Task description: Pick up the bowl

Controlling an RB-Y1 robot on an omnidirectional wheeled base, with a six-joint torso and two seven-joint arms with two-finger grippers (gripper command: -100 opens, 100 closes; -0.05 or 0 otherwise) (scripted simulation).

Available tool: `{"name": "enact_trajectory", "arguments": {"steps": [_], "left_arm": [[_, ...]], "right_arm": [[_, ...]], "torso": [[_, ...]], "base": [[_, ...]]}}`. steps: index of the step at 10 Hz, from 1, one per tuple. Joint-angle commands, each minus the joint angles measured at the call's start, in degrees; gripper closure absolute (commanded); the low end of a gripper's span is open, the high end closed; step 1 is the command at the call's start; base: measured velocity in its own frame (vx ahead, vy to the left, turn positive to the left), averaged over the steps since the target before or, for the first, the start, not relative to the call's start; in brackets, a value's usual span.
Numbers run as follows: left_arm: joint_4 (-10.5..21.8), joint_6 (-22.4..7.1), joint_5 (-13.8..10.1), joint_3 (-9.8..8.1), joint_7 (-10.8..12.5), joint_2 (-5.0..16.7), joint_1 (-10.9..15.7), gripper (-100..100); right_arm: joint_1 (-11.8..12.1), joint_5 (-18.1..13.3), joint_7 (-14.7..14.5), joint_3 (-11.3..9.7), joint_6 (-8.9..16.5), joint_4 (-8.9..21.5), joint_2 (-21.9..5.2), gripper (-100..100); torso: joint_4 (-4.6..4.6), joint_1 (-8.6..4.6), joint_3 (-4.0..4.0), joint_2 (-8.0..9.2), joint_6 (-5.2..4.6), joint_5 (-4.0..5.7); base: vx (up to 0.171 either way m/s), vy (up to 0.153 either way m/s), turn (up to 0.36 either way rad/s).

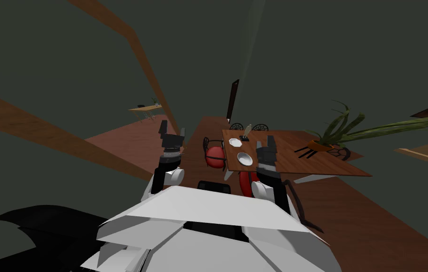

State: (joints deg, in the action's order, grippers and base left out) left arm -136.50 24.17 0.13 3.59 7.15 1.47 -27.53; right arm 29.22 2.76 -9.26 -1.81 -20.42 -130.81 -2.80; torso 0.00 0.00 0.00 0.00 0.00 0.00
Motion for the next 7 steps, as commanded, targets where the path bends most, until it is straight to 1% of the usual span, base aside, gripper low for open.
{"name": "enact_trajectory", "arguments": {"steps": [1, 5, 6, 7], "left_arm": [[0.0, 0.0, 0.0, 0.00, 0.0, 0.0, 0.0, 0], [0.0, 0.0, 0.0, 0.00, 0.0, 0.0, 0.0, 0], [0.0, 0.0, 0.0, 0.00, 0.0, 0.0, 0.0, 0], [0.0, 0.0, 0.0, 0.00, 0.0, 0.0, 0.0, 0]], "right_arm": [[0.6, 0.2, -1.1, 0.1, 0.2, 1.0, -2.4, -100], [2.6, 0.5, -4.6, 0.4, 0.7, 3.9, -9.1, -100], [2.6, 0.5, -4.6, 0.4, 0.7, 3.9, -9.4, -100], [3.2, 0.6, -5.7, 0.5, 0.9, 4.9, -11.6, -100]], "torso": [[0.00, 0.00, 0.00, 0.00, 0.00, 0.00], [0.04, 0.07, -0.11, 0.19, 0.00, -0.01], [0.04, 0.09, -0.11, 0.19, 0.00, -0.02], [0.04, 0.06, -0.09, 0.15, 0.00, -0.02]], "base": [[-0.017, 0.018, 0.005], [-0.047, 0.027, 0.006], [-0.033, 0.020, 0.001], [-0.029, 0.020, 0.012]]}}
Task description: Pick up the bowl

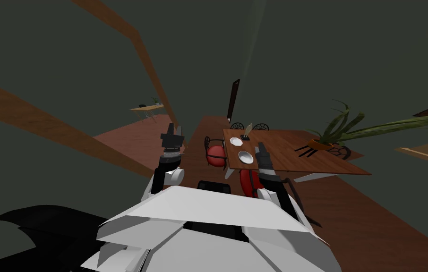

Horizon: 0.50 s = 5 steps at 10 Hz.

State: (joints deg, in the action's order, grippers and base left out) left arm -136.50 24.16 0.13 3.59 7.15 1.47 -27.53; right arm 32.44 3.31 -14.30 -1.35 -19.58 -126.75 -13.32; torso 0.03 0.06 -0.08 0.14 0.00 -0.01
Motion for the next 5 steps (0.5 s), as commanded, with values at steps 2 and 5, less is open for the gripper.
{"name": "enact_trajectory", "arguments": {"steps": [2, 5], "left_arm": [[0.0, 0.0, 0.0, 0.00, 0.0, 0.0, 0.0, 0], [0.0, 0.0, 0.0, 0.00, 0.0, 0.0, 0.0, 0]], "right_arm": [[0.6, 0.0, -1.8, 0.1, 0.2, 1.9, -3.4, -100], [2.0, -0.1, -4.3, 0.2, 0.6, 4.1, -8.2, -100]], "torso": [[0.00, 0.01, 0.00, 0.00, 0.00, 0.00], [0.00, 0.05, 0.00, -0.01, 0.00, -0.01]], "base": [[-0.031, 0.023, 0.012], [-0.030, 0.031, 0.022]]}}
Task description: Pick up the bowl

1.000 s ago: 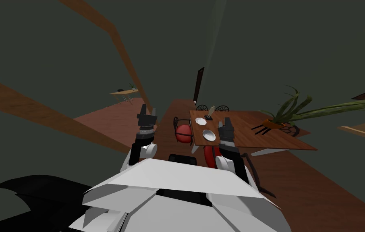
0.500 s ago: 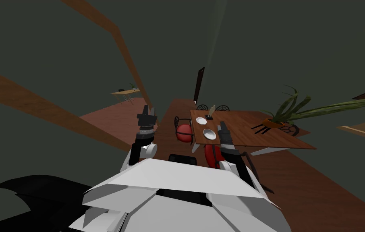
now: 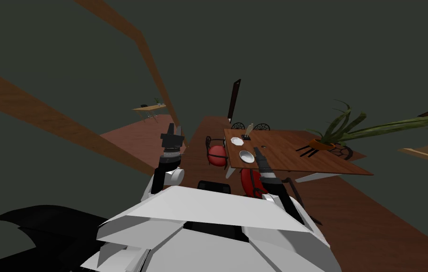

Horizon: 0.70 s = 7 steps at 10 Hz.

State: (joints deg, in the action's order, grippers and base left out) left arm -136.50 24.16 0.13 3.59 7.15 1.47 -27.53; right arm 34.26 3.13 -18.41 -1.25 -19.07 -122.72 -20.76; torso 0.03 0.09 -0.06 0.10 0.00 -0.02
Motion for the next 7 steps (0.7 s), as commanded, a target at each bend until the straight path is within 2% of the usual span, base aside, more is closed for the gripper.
{"name": "enact_trajectory", "arguments": {"steps": [1, 4, 5, 7], "left_arm": [[0.0, 0.0, 0.0, 0.00, 0.0, 0.0, 0.0, 0], [0.0, 0.0, 0.0, 0.00, 0.0, 0.0, 0.0, 0], [0.0, 0.0, 0.0, 0.00, 0.0, 0.0, 0.0, 0], [0.0, 0.0, 0.0, 0.00, 0.0, 0.0, 0.0, 0]], "right_arm": [[0.9, -0.1, -1.4, 0.1, 0.3, 1.3, -2.9, -100], [2.2, -0.8, -3.9, 0.1, 0.9, 3.8, -7.9, -100], [2.2, -0.8, -3.9, 0.1, 0.9, 3.8, -8.6, -100], [3.6, -1.9, -6.3, 0.0, 1.4, 6.6, -12.7, -100]], "torso": [[0.00, 0.00, 0.00, 0.00, 0.00, 0.00], [0.00, -0.01, 0.01, -0.03, 0.00, 0.00], [-0.01, 0.00, 0.02, -0.04, 0.00, 0.00], [-0.01, -0.01, 0.04, -0.06, 0.01, 0.00]], "base": [[-0.025, 0.029, 0.032], [-0.021, 0.032, 0.032], [-0.011, 0.023, 0.022], [-0.013, 0.035, 0.063]]}}
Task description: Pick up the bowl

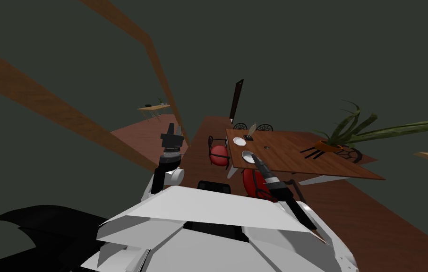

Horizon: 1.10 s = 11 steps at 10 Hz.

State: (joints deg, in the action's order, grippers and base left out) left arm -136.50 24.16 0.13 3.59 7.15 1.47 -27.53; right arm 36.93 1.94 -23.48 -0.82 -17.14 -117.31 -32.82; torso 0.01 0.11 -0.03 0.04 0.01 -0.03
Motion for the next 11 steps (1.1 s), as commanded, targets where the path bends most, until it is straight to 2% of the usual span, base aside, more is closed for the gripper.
{"name": "enact_trajectory", "arguments": {"steps": [1, 3, 6, 7, 8, 10, 11], "left_arm": [[0.0, 0.0, 0.0, 0.00, 0.0, 0.0, 0.0, 0], [0.0, 0.0, 0.0, 0.00, 0.0, 0.0, 0.0, 0], [0.0, 0.0, 0.0, 0.00, 0.0, 0.0, 0.0, 0], [0.0, 0.0, 0.0, 0.00, 0.0, 0.0, 0.0, 0], [0.0, 0.0, 0.0, 0.00, 0.0, 0.0, 0.0, 0], [0.0, 0.0, 0.0, 0.00, 0.0, 0.0, 0.0, 0], [0.0, 0.0, 0.0, 0.00, 0.0, 0.0, 0.0, 0]], "right_arm": [[0.9, -0.7, -1.3, -0.5, -0.5, 1.2, -2.0, -100], [2.3, -2.2, -3.6, -0.8, 0.2, 4.1, -6.1, -100], [2.9, -3.2, -4.6, -1.1, 0.5, 5.6, -10.2, -100], [3.5, -4.2, -5.6, -1.4, 0.8, 7.2, -12.5, -100], [3.5, -4.2, -5.6, -1.4, 0.8, 7.2, -13.0, -100], [4.7, -6.7, -7.5, -2.2, 1.5, 10.2, -17.1, -100], [4.7, -6.7, -7.5, -2.2, 1.5, 10.2, -18.4, -100]], "torso": [[0.00, 0.00, 0.00, 0.00, 0.00, 0.00], [0.00, -0.03, 0.01, -0.01, -0.01, 0.01], [-0.01, -0.02, 0.03, -0.06, 0.00, 0.00], [-0.01, -0.05, 0.03, -0.06, -0.01, 0.01], [-0.02, -0.05, 0.05, -0.09, 0.00, 0.01], [-0.02, -0.04, 0.06, -0.10, 0.00, 0.01], [-0.03, -0.01, 0.08, -0.13, 0.01, 0.00]], "base": [[-0.008, 0.028, 0.024], [-0.003, 0.032, 0.076], [0.002, 0.027, 0.044], [0.011, 0.022, 0.072], [0.011, 0.021, 0.039], [0.018, 0.033, 0.107], [0.019, 0.024, 0.044]]}}
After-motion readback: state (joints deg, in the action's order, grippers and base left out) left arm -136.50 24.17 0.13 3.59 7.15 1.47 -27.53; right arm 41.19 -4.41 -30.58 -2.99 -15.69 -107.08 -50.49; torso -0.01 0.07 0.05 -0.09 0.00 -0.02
